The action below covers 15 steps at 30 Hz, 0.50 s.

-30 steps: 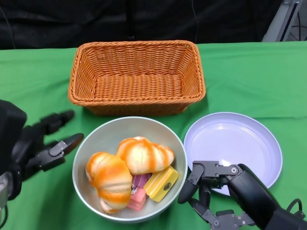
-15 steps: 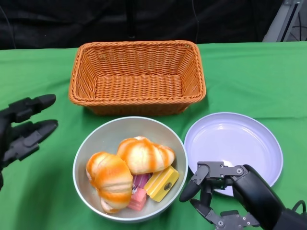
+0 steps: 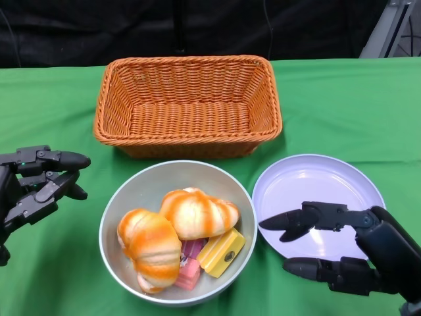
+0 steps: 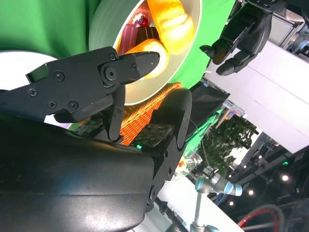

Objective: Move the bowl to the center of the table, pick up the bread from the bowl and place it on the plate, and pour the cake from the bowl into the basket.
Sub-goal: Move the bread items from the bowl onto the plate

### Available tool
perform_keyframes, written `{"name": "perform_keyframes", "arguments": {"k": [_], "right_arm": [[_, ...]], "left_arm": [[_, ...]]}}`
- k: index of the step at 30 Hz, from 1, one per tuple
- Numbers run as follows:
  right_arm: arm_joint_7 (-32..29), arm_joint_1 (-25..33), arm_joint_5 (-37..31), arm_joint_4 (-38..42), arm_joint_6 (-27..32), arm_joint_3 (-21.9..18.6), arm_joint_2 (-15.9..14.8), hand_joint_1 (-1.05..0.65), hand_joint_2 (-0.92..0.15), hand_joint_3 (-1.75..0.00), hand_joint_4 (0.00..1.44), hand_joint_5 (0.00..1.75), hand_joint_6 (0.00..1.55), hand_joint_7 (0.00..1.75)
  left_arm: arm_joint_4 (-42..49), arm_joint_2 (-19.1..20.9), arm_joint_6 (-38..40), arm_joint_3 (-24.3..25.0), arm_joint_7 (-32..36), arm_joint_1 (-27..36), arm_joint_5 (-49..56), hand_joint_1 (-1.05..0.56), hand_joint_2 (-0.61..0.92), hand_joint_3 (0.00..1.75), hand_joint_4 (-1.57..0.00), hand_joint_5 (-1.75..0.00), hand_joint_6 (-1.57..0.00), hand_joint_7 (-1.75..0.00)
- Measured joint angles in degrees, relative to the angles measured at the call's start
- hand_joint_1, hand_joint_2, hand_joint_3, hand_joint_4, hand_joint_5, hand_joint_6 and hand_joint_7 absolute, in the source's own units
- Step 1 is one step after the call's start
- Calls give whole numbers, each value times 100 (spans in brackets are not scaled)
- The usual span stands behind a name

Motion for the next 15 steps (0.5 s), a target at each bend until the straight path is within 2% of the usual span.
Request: {"name": "perform_keyframes", "arguments": {"k": [4,9,15], "right_arm": [[-38,45,-487,-630,225,-38,-77,-70,-92,-2,37,48,39,3],[-99,-103,-1325,-1112,936,61,19,-78,-92,-5,37,47,36,1],[-107,-496,-2164,-1279,1675,482,229,-82,-92,-4,40,41,38,1]], "left_arm": [[106,-11,-175,-13,5,-40,62,-5,92,42,-77,-141,-89,-92],[306,-25,-465,-59,53,-85,229,-4,92,44,-75,-144,-85,-97],[451,-27,-602,-69,83,-103,272,-3,92,44,-75,-145,-84,-99]]}}
